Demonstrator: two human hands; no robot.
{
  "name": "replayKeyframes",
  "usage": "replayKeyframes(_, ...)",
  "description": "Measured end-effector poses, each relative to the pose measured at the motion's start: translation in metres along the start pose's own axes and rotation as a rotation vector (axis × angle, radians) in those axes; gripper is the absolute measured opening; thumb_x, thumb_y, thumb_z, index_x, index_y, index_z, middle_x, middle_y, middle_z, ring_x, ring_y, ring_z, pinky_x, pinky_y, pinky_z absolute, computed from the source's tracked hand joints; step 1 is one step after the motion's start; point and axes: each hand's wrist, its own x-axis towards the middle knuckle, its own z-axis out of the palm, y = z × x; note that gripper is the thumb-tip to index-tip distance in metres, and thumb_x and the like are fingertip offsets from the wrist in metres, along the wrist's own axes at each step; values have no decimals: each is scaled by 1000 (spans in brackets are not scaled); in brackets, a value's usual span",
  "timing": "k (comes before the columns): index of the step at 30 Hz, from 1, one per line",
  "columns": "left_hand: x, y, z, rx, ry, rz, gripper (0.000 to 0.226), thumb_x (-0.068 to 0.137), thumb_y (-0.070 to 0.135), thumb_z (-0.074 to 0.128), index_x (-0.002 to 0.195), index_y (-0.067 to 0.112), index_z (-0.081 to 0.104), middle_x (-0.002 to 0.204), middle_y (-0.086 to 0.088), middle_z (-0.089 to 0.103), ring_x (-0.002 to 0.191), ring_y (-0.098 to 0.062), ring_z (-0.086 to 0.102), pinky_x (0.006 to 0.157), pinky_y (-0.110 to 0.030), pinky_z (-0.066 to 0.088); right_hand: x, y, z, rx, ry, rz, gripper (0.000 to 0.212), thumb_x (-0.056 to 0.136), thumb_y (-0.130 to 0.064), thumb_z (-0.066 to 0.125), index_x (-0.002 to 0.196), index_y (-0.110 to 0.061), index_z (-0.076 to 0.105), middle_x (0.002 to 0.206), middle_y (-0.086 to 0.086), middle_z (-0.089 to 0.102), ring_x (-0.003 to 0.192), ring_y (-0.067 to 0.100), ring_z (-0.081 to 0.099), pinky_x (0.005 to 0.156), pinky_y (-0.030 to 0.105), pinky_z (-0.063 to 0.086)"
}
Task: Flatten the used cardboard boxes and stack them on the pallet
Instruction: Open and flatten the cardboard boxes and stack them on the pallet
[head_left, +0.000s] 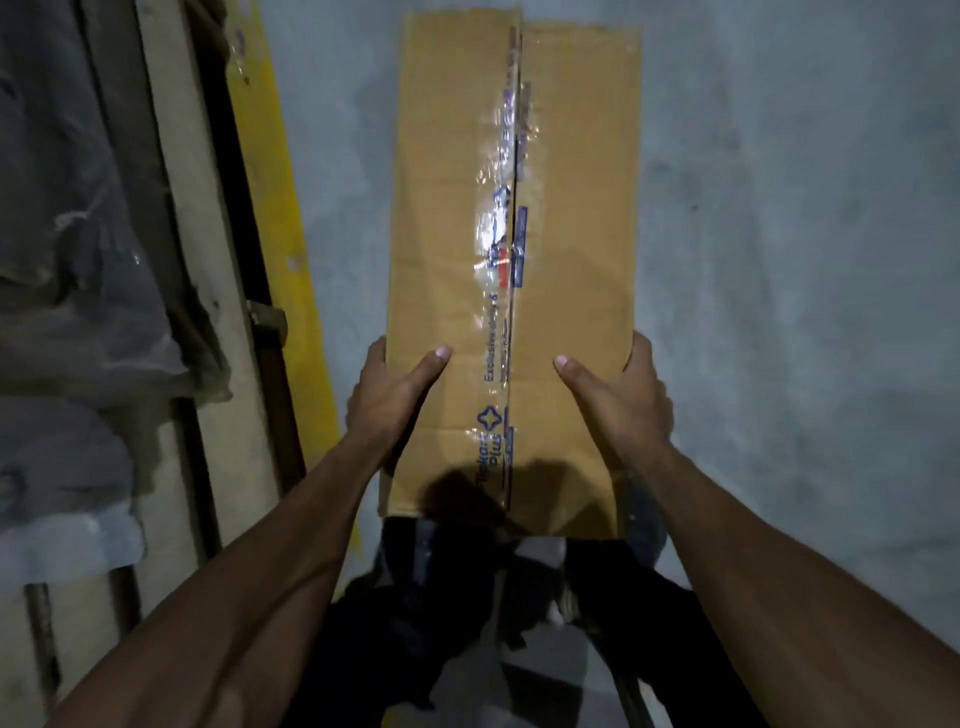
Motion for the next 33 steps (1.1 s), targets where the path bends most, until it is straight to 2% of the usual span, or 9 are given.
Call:
replayKeyframes(5, 4, -16, 12, 71, 64, 23, 96, 59, 89, 56, 135, 32, 48, 119, 6, 65, 108, -25, 63, 98, -48, 50, 2, 15, 16, -44, 70, -28, 89, 76, -77, 64, 144, -27, 36, 132, 5, 60, 118, 34, 57, 102, 49, 45)
replayKeyframes(9, 10, -24, 11, 52, 94, 61, 74, 69, 79, 62, 126, 32, 55, 104, 12, 65, 100, -21, 65, 95, -44, 52, -4, 16, 25, -41, 147, -64, 87, 78, -77, 61, 143, -24, 38, 130, 8, 62, 118, 35, 57, 99, 47, 43)
replayKeyframes(12, 9, -27, 12, 18, 111, 105, 74, 67, 81, 61, 123, 32, 59, 101, 13, 66, 98, -20, 66, 93, -44, 53, -8, 17, 25, -11, 148, -65, 86, 79, -77, 60, 142, -23, 39, 131, 8, 60, 119, 36, 57, 97, 48, 44)
replayKeyframes(15, 0, -31, 14, 31, 135, 132, 79, 67, 82, 59, 125, 29, 59, 108, 7, 68, 100, -23, 66, 91, -42, 53, -11, 19, 25, 37, 130, -57, 84, 79, -78, 59, 139, -23, 39, 130, 8, 59, 117, 35, 57, 95, 49, 46)
replayKeyframes(20, -30, -50, 12, -8, 104, 155, 70, 75, 68, 69, 127, 23, 55, 106, 6, 63, 99, -23, 61, 89, -37, 50, -35, 38, 23, 110, 74, -77, 82, 82, -74, 60, 141, -22, 39, 132, 10, 58, 118, 36, 56, 100, 52, 46)
replayKeyframes(23, -57, -80, 11, -84, 42, 98, 81, 58, 76, 73, 117, 24, 59, 107, 3, 69, 99, -23, 67, 92, -42, 55, -61, 62, 27, 141, 43, -40, 81, 81, -73, 63, 139, -21, 40, 131, 9, 59, 117, 35, 57, 100, 49, 47)
replayKeyframes(25, -69, -102, 11, -130, -2, 67, 97, 45, 84, 75, 117, 20, 63, 106, 1, 72, 97, -22, 70, 91, -47, 57, -76, 75, 32, 182, 39, -12, 80, 80, -70, 67, 138, -20, 43, 129, 9, 60, 117, 34, 57, 99, 46, 47)
replayKeyframes(27, -71, -112, 11, -157, -19, 56, 103, 40, 85, 76, 117, 16, 66, 105, -1, 74, 96, -20, 71, 92, -46, 57, -84, 83, 37, 229, 39, -8, 79, 79, -66, 71, 137, -20, 44, 127, 7, 61, 116, 33, 57, 99, 45, 48)
replayKeyframes(33, -60, -112, 10, -180, -67, 70, 83, 49, 76, 77, 110, 19, 70, 102, 1, 75, 95, -18, 71, 93, -44, 57, -76, 89, 50, 304, 77, 26, 87, 70, -68, 78, 137, -24, 46, 124, 2, 63, 113, 30, 59, 100, 51, 50)
